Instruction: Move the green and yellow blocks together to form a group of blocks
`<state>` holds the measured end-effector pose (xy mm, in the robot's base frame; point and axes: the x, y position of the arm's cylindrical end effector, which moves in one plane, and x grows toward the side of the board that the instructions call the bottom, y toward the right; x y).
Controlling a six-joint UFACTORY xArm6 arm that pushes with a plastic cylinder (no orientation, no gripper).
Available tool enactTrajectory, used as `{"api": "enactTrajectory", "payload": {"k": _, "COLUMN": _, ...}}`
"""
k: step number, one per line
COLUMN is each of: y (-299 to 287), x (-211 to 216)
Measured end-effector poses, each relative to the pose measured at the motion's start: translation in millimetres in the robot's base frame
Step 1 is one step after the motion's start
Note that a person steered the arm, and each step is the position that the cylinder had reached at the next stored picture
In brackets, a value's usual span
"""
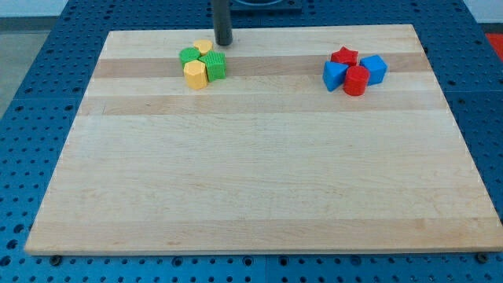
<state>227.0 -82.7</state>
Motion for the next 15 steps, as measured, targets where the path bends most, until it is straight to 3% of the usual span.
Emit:
{"api": "enactTrajectory", "payload": {"k": 2, "y": -17.6, "x": 36.8}}
{"api": "enactTrajectory", "payload": {"k": 3, "y": -9.0, "x": 26.7}}
{"api": "enactTrajectory", "payload": {"k": 5, "y": 109.4, "x": -16.8}}
{"api": "enactTrajectory", "payload": {"k": 6, "y": 107.0, "x": 43.0}}
{"api": "enactTrajectory", "payload": {"k": 7, "y": 95.3, "x": 54.8}}
{"api": "enactTrajectory", "payload": {"k": 15, "y": 11.4, "x": 62.7}}
